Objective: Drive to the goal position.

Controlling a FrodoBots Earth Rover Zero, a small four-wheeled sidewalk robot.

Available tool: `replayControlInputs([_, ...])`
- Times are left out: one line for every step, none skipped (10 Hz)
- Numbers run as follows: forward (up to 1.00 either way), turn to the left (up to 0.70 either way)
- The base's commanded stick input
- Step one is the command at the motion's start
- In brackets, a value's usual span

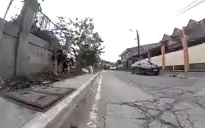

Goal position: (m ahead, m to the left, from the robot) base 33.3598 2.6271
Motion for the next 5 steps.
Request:
replayControlInputs([1.0,-0.29])
replayControlInputs([1.0,-0.4])
replayControlInputs([1.0,-0.4])
replayControlInputs([1.0,-0.4])
replayControlInputs([1.0,-0.4])
